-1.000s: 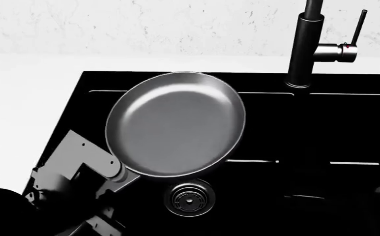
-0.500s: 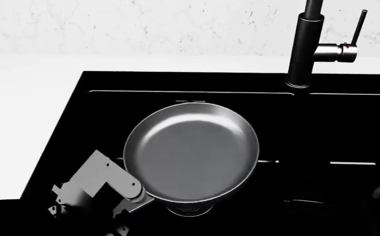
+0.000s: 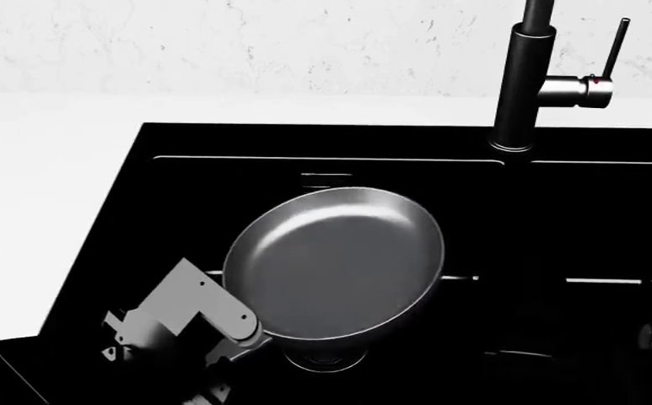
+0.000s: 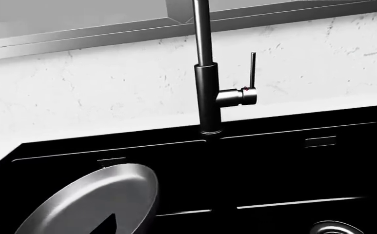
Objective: Pick the pan and sponge and place them into the sink. Then turn on the water.
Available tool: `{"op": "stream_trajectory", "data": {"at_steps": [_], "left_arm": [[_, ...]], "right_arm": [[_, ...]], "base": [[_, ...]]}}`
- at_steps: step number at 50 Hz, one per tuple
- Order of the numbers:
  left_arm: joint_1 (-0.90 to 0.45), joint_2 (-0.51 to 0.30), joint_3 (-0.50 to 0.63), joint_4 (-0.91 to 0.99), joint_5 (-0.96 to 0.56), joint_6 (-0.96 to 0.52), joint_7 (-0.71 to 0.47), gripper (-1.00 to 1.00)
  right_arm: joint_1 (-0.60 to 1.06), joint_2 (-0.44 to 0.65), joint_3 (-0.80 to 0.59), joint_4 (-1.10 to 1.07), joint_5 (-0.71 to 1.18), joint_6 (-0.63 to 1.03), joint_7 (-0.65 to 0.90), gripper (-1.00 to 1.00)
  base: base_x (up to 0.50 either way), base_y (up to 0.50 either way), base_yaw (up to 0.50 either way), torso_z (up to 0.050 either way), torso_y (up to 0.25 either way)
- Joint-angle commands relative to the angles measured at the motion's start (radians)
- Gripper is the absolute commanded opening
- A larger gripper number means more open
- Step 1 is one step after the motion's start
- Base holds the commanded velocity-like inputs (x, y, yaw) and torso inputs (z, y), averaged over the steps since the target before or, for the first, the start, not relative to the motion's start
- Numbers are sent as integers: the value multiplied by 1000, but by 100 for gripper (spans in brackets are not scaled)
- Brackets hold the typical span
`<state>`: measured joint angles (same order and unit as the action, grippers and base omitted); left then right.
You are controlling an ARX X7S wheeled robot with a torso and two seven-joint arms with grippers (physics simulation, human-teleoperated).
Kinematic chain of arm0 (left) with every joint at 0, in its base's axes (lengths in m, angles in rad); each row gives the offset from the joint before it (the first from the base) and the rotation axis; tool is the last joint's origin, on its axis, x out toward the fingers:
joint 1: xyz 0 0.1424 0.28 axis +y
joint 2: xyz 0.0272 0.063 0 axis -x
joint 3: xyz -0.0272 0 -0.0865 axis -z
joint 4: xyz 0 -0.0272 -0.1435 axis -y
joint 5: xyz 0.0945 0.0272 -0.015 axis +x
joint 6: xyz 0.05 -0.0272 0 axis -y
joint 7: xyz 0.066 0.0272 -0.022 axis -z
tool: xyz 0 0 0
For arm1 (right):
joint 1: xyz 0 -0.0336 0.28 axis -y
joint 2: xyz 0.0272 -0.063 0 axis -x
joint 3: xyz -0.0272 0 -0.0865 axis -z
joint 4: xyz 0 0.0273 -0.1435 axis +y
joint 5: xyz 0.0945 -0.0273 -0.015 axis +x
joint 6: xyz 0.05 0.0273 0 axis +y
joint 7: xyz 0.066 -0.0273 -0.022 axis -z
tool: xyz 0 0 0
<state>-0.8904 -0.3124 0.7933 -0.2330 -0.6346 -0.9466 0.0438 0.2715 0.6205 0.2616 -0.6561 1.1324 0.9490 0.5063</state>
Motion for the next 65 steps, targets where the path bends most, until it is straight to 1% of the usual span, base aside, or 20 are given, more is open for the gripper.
{"op": "stream_trajectory", "data": {"at_steps": [1,17,34,42,48,49,60,65], "left_arm": [[14,20,27,-38,34,42,14,-100],[30,30,79,-75,68,81,37,-100],[46,61,121,-186,103,136,64,-100],[55,70,134,-230,114,160,74,-100],[53,69,131,-231,108,151,72,-100],[51,69,130,-229,108,148,71,100],[39,58,122,-182,91,113,62,100],[31,44,108,-127,74,86,48,100]], "right_arm": [[-18,-3,-3,4,-14,-15,-12,100],[-27,0,1,4,-14,-25,-13,100],[-35,-1,-1,12,-17,-35,-17,100],[-37,-1,-4,15,-19,-40,-18,100],[-43,-2,-7,14,-22,-43,-19,100],[-42,-2,-7,14,-21,-43,-18,100],[-41,-3,-11,18,-20,-45,-17,100],[-37,-3,-14,19,-18,-45,-15,100]], "base": [[0,0,0,0,0],[-1,0,0,0,0],[1,-1,-1,0,0],[5,-3,-5,0,0],[5,-3,-5,0,0],[0,-4,-5,0,0],[0,0,0,0,0],[0,0,0,0,0]]}}
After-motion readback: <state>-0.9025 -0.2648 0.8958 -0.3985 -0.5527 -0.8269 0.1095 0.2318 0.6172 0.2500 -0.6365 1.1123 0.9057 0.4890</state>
